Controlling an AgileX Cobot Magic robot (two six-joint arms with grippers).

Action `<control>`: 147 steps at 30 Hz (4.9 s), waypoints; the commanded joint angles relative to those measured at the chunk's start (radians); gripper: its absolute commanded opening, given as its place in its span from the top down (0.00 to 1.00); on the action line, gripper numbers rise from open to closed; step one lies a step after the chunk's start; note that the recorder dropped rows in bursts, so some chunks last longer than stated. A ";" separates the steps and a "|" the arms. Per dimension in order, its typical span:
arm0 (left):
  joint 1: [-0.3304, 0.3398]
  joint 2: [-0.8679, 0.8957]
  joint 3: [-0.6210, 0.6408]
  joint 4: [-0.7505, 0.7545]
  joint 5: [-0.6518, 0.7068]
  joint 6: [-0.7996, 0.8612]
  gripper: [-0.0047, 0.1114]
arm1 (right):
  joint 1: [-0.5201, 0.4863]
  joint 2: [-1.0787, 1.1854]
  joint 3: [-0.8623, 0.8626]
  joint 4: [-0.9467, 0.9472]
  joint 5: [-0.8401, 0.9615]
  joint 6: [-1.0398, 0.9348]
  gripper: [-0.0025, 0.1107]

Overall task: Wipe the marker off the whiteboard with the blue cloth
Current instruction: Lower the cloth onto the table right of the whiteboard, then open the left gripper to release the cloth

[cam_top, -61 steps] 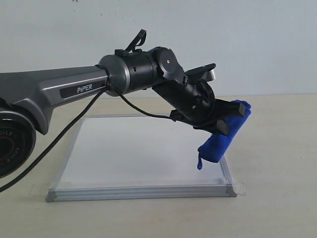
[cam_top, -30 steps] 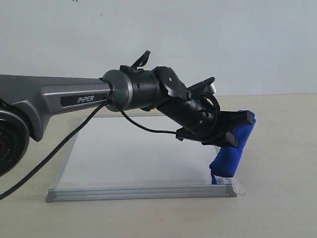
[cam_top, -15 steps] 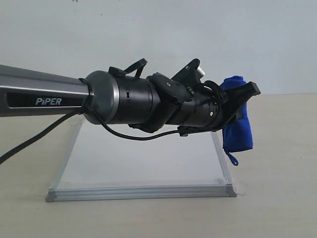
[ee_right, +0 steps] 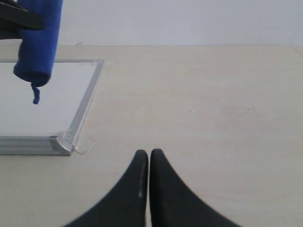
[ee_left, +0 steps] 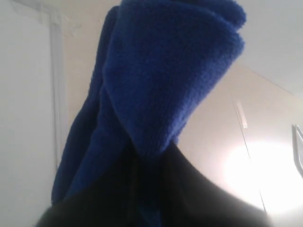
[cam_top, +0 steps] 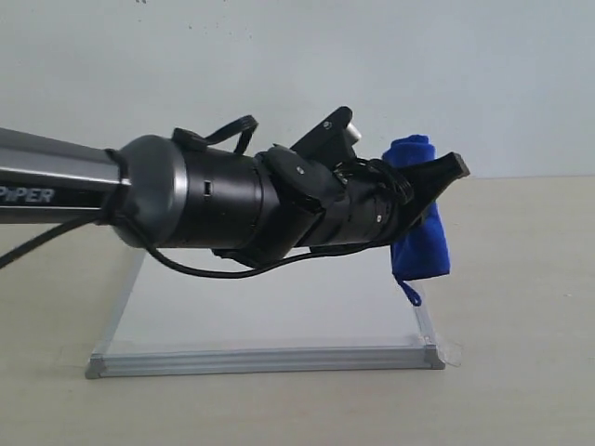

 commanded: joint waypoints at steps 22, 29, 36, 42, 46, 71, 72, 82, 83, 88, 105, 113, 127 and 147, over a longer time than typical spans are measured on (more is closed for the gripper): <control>-0.005 0.097 -0.071 0.380 -0.175 -0.577 0.93 | -0.005 -0.005 -0.001 -0.003 -0.005 0.000 0.97; -0.005 0.176 -0.130 0.402 -0.139 -0.577 0.93 | -0.005 -0.005 -0.001 -0.003 -0.005 0.000 0.97; 0.009 0.231 -0.204 0.444 0.051 -0.577 0.93 | -0.005 -0.005 -0.001 -0.003 -0.005 0.000 0.97; 0.034 0.231 -0.204 0.403 0.080 -0.589 0.93 | -0.005 -0.005 -0.001 -0.003 -0.005 0.000 0.97; 0.038 0.242 -0.204 0.403 0.083 -0.594 0.93 | -0.005 -0.005 -0.001 -0.003 -0.005 0.000 0.97; 0.038 0.333 -0.310 0.324 0.192 -0.599 0.93 | -0.005 -0.005 -0.001 -0.003 -0.005 0.000 0.97; 0.038 0.340 -0.310 0.322 0.190 -0.599 0.93 | -0.005 -0.005 -0.001 -0.003 -0.005 0.000 0.97; 0.045 0.351 -0.310 0.305 0.188 -0.597 0.93 | -0.005 -0.005 -0.001 -0.003 -0.005 0.000 0.97; 0.044 0.351 -0.310 0.308 0.188 -0.597 0.93 | -0.005 -0.005 -0.001 -0.003 -0.005 0.000 0.97; 0.044 0.351 -0.310 0.308 0.186 -0.570 0.93 | -0.005 -0.005 -0.001 -0.003 -0.005 0.000 0.97; 0.045 0.351 -0.310 0.308 0.166 -0.536 0.87 | -0.005 -0.005 -0.001 -0.003 -0.005 0.000 0.97; 0.045 0.351 -0.310 0.308 0.162 -0.536 0.58 | -0.005 -0.005 -0.001 -0.005 -0.005 0.000 0.97; 0.045 0.351 -0.310 0.308 0.142 -0.496 0.58 | -0.005 -0.005 -0.001 -0.005 -0.005 0.000 0.97; 0.044 0.002 0.054 0.309 0.129 -0.137 0.93 | -0.005 -0.005 -0.001 -0.005 -0.005 0.000 0.97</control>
